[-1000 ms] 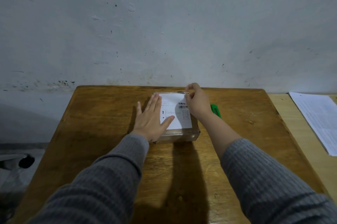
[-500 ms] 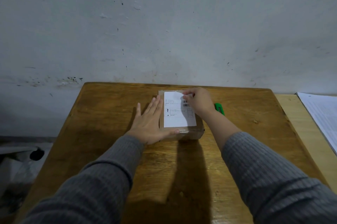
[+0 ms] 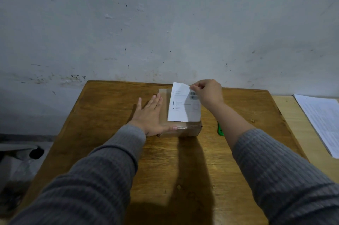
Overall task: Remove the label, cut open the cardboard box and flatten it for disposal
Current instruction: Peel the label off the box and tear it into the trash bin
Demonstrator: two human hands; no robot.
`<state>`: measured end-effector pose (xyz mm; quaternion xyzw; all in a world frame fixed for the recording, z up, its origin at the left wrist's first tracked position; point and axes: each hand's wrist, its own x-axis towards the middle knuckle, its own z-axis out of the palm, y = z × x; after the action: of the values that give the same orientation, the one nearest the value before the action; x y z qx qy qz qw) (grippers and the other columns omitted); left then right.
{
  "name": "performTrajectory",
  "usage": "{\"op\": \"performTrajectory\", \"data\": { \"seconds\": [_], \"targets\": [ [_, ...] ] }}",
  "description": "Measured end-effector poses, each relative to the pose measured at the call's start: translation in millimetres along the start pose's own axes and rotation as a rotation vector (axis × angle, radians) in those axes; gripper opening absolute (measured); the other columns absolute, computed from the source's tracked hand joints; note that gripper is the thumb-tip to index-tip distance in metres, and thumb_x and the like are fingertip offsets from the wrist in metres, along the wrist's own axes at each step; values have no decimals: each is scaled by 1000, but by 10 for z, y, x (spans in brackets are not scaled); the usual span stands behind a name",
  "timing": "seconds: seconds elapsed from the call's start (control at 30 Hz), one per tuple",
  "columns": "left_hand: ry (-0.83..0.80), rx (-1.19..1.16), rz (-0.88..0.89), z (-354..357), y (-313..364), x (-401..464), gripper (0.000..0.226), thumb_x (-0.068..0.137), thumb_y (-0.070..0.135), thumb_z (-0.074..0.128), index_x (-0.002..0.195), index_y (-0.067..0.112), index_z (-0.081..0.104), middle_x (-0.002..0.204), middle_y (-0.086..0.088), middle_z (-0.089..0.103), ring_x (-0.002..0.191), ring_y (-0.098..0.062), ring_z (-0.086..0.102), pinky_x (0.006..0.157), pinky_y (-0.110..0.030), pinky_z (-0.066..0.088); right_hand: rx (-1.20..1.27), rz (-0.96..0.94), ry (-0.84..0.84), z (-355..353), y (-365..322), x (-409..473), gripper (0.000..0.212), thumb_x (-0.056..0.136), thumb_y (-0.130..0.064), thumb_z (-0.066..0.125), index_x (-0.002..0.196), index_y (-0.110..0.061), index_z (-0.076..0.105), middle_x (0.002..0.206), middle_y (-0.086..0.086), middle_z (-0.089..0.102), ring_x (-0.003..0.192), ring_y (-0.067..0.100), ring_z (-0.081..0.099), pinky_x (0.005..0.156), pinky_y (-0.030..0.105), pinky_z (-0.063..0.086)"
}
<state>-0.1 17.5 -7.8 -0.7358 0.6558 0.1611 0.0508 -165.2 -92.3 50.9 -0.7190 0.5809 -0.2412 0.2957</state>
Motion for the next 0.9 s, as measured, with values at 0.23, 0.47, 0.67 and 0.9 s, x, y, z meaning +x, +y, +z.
{"op": "performTrajectory", "data": {
  "seconds": [0.23,0.47,0.67,0.9],
  "targets": [
    [107,-251,-51,-106,116,-58,115,69,88,32,153,21,-7,161,5,-10,148,-13,-6,118,-52,-7,134,27,35,-262,10,-84,10,87,-22,64,87,-18,73,69,-12,59,65,4,52,52,18,37],
    [482,-887,-14,-330,654,-190,32,96,24,55,115,44,39,103,5,68,88,-10,66,65,-28,59,245,59,13,-359,197,-358,11,87,-23,64,91,-19,73,85,2,69,75,13,60,57,21,42],
    [541,-1000,-11,-131,932,-392,14,96,13,55,98,21,66,96,5,65,80,-5,59,57,-9,47,363,97,-29,-551,427,-652,25,86,-12,65,109,-21,69,82,-9,60,75,9,59,67,23,46],
    [558,-1124,-108,18,1041,-735,23,85,13,70,107,16,68,100,5,65,88,-3,59,63,-9,48,501,157,-82,-527,537,-1046,36,81,5,65,108,-19,68,108,5,60,96,17,57,75,25,47]
  ]
}}
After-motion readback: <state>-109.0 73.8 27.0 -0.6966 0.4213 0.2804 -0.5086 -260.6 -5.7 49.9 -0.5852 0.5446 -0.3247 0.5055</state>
